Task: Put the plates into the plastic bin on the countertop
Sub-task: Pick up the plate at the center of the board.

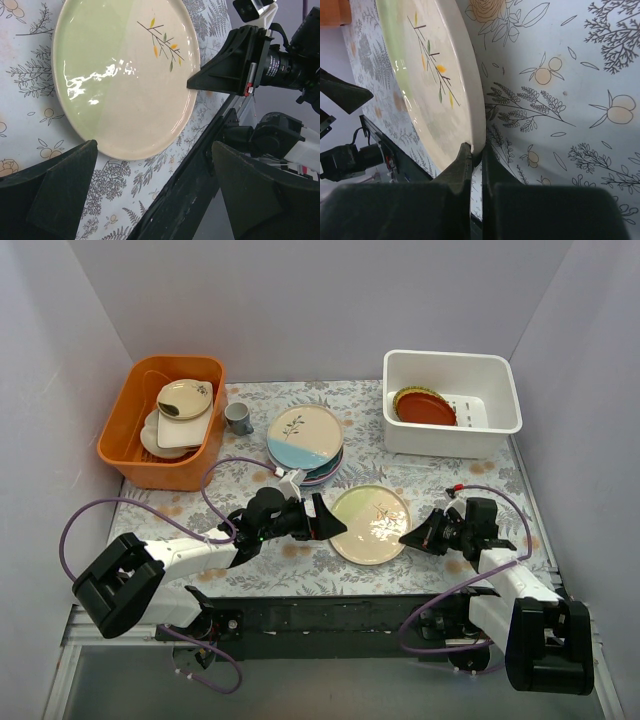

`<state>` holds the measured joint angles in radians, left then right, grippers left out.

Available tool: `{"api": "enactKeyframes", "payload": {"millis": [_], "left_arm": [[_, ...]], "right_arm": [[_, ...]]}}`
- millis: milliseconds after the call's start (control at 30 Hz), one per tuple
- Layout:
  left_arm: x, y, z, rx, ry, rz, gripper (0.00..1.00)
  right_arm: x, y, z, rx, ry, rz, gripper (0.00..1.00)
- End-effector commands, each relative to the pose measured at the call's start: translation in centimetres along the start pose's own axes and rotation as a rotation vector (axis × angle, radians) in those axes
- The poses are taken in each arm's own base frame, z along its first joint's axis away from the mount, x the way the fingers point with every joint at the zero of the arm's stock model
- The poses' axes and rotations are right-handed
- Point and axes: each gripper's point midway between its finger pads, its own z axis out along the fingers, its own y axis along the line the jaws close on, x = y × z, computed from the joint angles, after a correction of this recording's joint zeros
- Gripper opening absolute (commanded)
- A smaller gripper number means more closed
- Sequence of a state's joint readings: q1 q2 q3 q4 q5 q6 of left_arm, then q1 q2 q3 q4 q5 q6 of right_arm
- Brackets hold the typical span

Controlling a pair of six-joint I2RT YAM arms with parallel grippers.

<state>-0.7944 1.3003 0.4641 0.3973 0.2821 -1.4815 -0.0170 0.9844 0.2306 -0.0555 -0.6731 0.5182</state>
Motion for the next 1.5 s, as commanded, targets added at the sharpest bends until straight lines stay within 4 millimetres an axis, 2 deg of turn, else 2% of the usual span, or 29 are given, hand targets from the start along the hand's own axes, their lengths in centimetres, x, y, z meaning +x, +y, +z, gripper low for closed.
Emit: {"api": "enactKeyframes", "payload": {"millis": [0, 467, 767, 1033, 1267, 1467], "left_arm": [[0.2, -0.2, -0.3, 0.017, -0.003, 0.010, 0.98], [-0.7, -0.3, -1.3, -0.009, -0.043, 0.033, 0.98], [-0.8, -0.5, -1.5, -0.004, -0.052, 0.028, 0.98], [-1.9, -1.5, -0.8, 0.001, -0.051, 0.061, 0.98], [-2.4, -2.1, -0.7, 0.018, -0.066, 0.053, 0.98], [-2.6, -1.8, -0.3, -0.001, -0.062, 0.064, 0.98]], "right_arm": [[-0.6, 0.0, -0.1, 0.003, -0.034, -0.068, 0.01], [-3.4, 3.3, -1.4, -0.065, -0.130, -0.123, 0.01], [-3.5, 3.7, -1.5, -0.077, -0.136, -0.129, 0.01], [-4.6, 4.8, -2.0, -0.090, -0.166, -0.149, 0.01], [-4.6, 5.1, -2.1, -0.105, -0.160, -0.146, 0.01], [-5.3, 5.8, -2.4, -0.116, -0.179, -0.154, 0.01]]}}
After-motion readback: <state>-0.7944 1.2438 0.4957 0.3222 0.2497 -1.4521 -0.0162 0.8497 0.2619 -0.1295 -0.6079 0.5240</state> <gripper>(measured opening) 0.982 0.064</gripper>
